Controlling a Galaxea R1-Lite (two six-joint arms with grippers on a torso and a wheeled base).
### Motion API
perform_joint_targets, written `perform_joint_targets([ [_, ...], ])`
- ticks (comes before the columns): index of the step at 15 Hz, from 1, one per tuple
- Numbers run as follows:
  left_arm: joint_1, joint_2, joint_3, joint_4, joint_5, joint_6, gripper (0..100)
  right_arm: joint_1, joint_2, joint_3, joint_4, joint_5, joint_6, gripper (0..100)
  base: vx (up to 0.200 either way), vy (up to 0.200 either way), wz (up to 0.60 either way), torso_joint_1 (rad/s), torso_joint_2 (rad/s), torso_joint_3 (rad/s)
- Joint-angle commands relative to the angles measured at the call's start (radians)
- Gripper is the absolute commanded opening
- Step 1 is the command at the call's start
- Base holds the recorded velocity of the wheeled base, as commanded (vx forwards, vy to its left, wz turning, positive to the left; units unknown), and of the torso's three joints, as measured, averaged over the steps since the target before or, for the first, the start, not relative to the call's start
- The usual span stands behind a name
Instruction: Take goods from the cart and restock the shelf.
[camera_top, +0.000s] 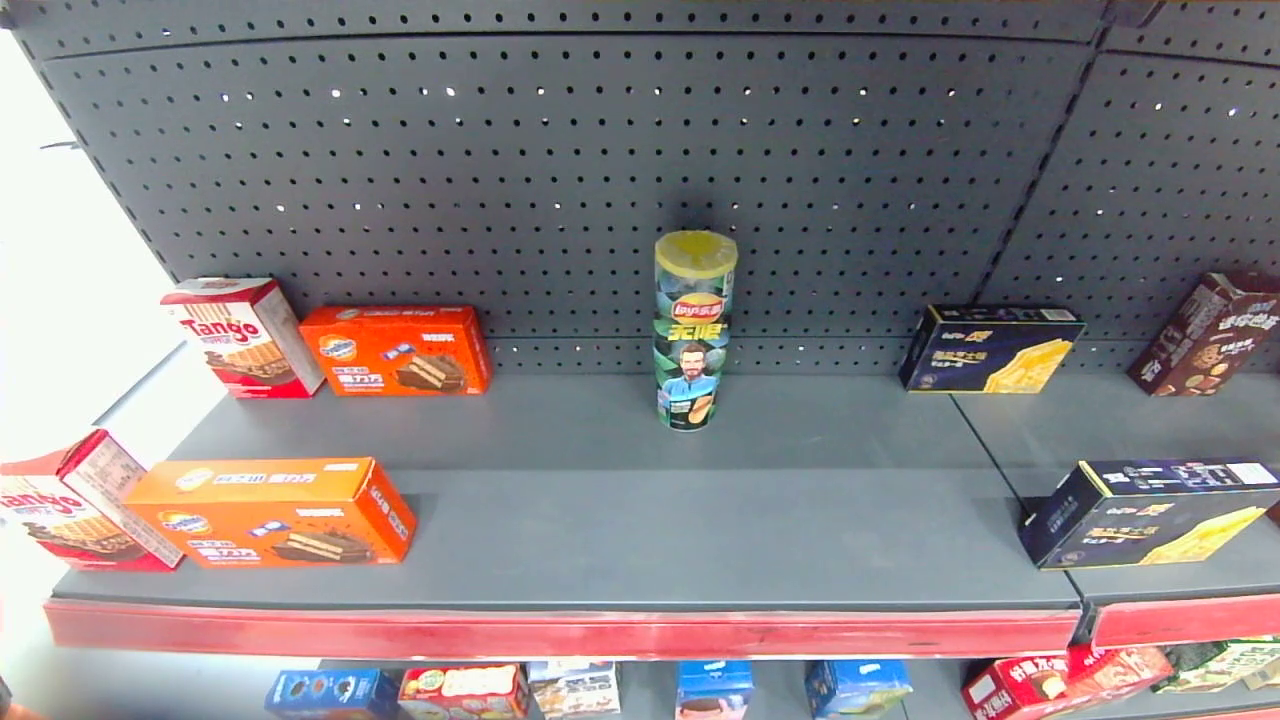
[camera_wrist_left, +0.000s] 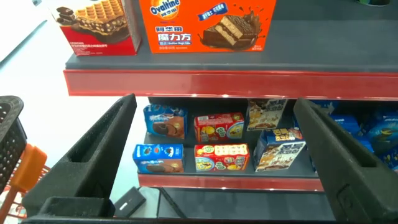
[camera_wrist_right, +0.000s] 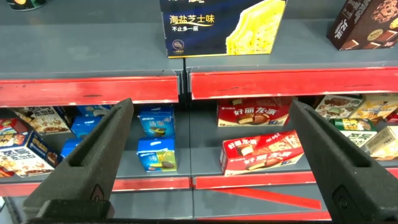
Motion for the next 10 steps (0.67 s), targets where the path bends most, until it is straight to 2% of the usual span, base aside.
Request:
perform_joint_targets([
  [1, 0.000, 0.000, 0.000, 0.000, 0.000, -0.001, 100, 0.000, 0.000, 0.000, 0.000, -0.001, -0.002, 100, 0.000, 0.000, 0.00, 0.000, 0.00, 0.000],
  [10, 0.000, 0.000, 0.000, 0.000, 0.002, -0.001, 100, 0.000, 0.000, 0.000, 0.001, 0.001, -0.002, 100, 0.000, 0.000, 0.60, 0.006, 0.00, 0.003],
])
